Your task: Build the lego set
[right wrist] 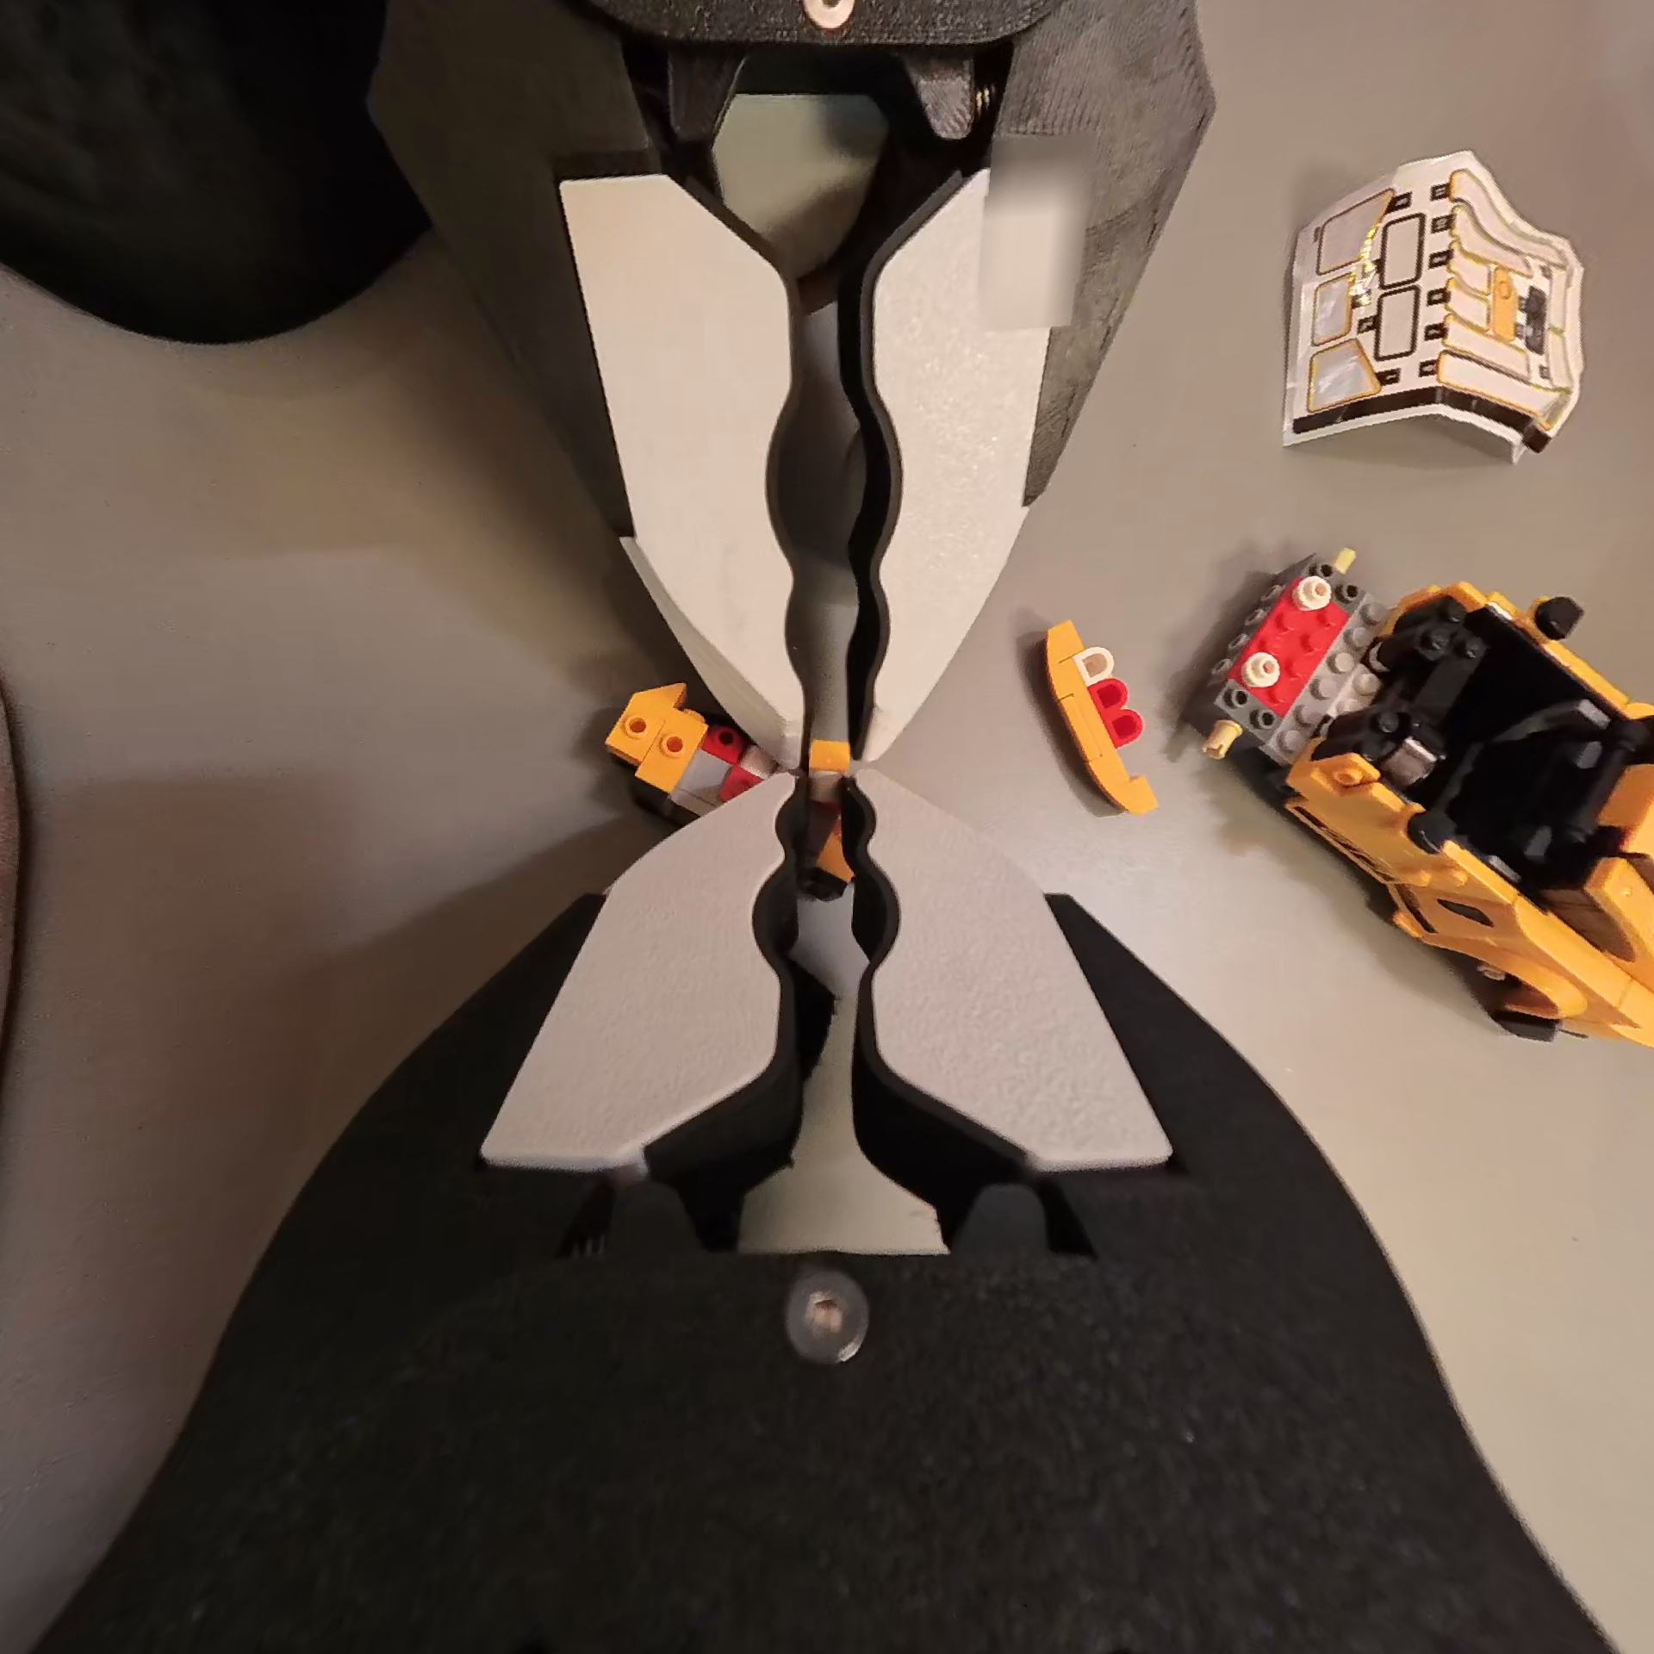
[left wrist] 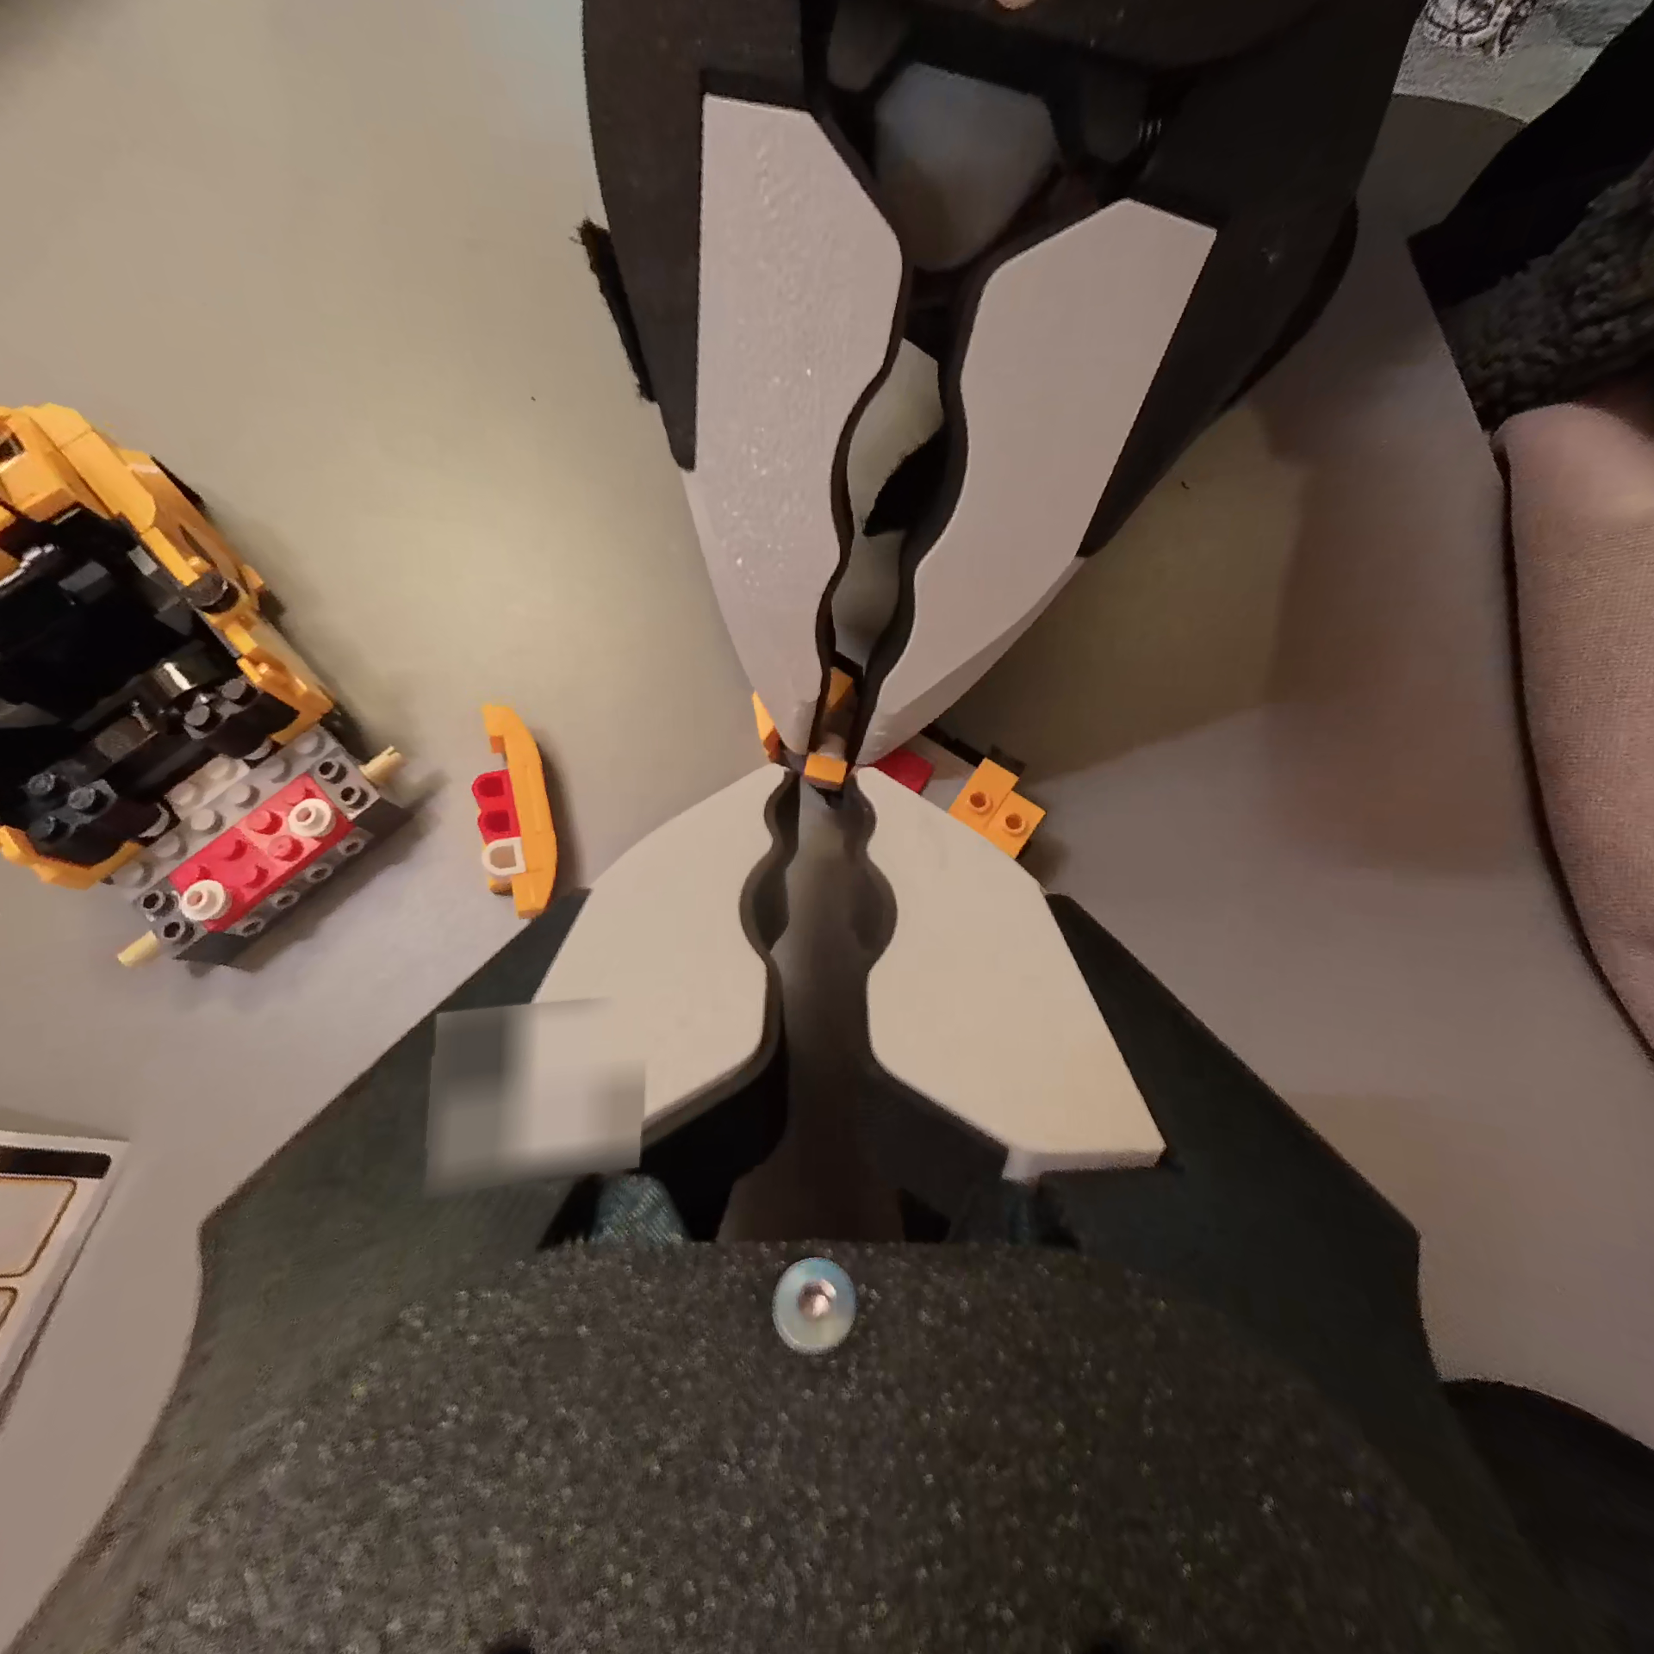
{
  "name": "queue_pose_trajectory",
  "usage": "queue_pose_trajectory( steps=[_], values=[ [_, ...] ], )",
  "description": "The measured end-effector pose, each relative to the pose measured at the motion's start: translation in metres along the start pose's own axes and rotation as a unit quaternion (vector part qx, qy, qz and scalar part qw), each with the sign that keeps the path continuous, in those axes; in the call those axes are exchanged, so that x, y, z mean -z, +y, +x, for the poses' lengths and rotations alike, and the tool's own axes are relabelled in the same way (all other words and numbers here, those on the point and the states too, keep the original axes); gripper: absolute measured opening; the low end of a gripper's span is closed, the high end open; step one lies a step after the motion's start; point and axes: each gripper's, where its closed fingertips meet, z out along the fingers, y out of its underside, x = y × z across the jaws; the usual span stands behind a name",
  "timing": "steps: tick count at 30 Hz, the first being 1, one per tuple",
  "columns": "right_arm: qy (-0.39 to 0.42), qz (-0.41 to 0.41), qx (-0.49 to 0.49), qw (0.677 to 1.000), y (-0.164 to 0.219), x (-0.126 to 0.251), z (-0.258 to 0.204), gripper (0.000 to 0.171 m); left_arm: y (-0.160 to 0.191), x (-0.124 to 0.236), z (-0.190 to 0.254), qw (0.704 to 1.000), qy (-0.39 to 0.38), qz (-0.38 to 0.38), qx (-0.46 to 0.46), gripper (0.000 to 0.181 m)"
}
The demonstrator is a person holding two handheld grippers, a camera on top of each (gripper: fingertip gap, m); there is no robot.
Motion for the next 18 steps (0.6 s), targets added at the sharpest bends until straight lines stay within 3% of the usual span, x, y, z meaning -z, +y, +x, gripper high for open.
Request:
queue_pose_trajectory(
  steps=[13, 18],
  values=[
    [0.000, -0.005, 0.002, 1.000, 0.000, 0.000, 0.001, 0.007, -0.002, -0.001, 0.000, 1.000, -0.004, 0.002, -0.022, 0.008],
    [-0.001, -0.023, -0.066, 0.998, 0.006, 0.018, 0.000, 0.033, -0.002, 0.000, -0.001, 1.000, 0.006, 0.010, -0.005, 0.008]
  ],
)
